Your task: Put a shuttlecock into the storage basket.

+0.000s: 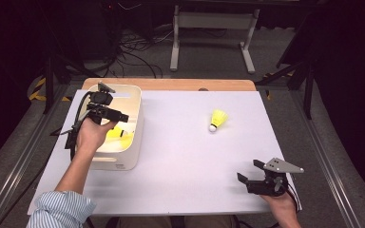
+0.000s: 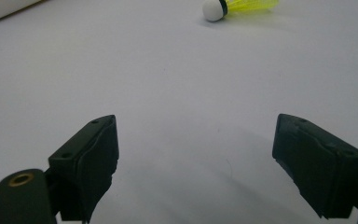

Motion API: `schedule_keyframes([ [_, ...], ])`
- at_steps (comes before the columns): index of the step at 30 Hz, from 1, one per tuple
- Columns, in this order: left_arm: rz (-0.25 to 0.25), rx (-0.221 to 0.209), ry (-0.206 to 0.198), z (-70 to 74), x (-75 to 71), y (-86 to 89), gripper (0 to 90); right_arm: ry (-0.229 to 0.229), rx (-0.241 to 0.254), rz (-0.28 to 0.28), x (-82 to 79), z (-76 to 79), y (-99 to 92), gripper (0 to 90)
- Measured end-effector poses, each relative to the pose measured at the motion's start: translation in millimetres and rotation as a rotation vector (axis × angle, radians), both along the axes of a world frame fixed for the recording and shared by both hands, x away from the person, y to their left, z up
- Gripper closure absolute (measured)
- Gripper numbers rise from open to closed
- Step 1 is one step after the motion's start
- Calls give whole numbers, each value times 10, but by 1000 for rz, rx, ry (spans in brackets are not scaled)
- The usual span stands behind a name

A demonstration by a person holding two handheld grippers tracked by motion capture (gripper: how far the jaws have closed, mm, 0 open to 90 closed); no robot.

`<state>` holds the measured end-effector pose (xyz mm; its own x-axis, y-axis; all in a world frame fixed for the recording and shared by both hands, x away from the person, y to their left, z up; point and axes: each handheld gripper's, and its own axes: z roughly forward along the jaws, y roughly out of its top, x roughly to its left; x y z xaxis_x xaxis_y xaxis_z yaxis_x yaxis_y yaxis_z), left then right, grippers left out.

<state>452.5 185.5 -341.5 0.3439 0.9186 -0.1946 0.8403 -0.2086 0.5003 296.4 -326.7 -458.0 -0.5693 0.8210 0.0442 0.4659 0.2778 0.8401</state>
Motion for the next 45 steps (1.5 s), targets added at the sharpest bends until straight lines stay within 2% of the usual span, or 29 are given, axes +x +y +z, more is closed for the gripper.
schedule_keyframes([
  [4,0,-9,-26,51,-35,-38,359,0,1,0,0,0,1,152],
  [7,-7,-7,-33,75,-49,-56,335,0,1,0,0,0,0,152],
  [9,7,-4,-41,102,-59,-69,330,0,1,0,0,0,0,152],
  [13,3,-17,-47,153,-72,-86,325,0,1,-1,2,0,0,152],
  [26,-58,-37,-83,302,-162,-226,322,-1,0,1,1,3,1,152],
  [45,-137,-16,-103,394,-247,-488,319,-1,1,-7,4,7,8,152],
])
